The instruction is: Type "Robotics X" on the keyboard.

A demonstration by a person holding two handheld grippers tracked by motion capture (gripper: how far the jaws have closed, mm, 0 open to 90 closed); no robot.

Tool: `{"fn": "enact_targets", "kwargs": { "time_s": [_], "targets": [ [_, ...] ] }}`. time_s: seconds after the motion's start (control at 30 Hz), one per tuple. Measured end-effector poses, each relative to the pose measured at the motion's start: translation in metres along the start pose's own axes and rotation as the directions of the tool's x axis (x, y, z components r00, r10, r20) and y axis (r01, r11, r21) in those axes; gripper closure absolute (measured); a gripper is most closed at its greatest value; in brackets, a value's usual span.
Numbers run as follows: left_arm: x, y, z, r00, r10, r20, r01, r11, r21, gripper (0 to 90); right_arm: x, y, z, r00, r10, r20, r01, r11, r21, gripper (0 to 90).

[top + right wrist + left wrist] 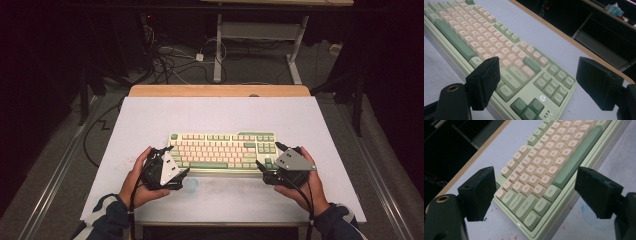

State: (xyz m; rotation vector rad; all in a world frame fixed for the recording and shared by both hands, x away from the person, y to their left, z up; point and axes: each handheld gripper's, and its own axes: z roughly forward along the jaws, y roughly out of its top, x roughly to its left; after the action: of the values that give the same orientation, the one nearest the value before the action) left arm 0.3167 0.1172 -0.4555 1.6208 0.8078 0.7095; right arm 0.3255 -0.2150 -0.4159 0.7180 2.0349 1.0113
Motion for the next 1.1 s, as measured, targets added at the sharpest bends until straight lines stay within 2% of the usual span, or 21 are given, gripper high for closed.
{"fn": "enact_targets", "kwargs": {
  "time_s": [0.27, 0.3, 0.57, 0.8, 1.1],
  "targets": [
    [0.003, -0.003, -0.008, 1.0, -0.007, 0.007, 0.007, 1.0, 0.006, 16.3, -0.001, -0.004, -0.006, 1.0, -0.006, 0.007, 0.006, 1.0, 0.003, 20.0],
    [0.003, -0.004, -0.009, 1.0, -0.005, 0.004, 0.005, 1.0, 0.008, 16.2, -0.002, -0.005, -0.007, 0.9998, -0.015, 0.011, 0.015, 1.0, 0.004, 20.0],
    [0.005, -0.007, -0.014, 0.9999, -0.011, -0.005, 0.011, 0.9999, 0.009, 16.2, -0.004, -0.011, -0.013, 0.9998, 0.001, 0.018, -0.002, 1.0, 0.013, 20.0],
    [0.008, -0.012, -0.017, 0.9999, -0.012, -0.012, 0.012, 0.9996, 0.026, 16.3, -0.005, -0.017, -0.016, 0.9994, -0.022, 0.028, 0.022, 0.999, 0.027, 20.0],
    [0.013, -0.019, -0.024, 0.9995, -0.011, -0.03, 0.012, 0.9991, 0.04, 16.3, -0.008, -0.024, -0.022, 0.9992, -0.013, 0.038, 0.011, 0.999, 0.04, 20.0]
  ]
}}
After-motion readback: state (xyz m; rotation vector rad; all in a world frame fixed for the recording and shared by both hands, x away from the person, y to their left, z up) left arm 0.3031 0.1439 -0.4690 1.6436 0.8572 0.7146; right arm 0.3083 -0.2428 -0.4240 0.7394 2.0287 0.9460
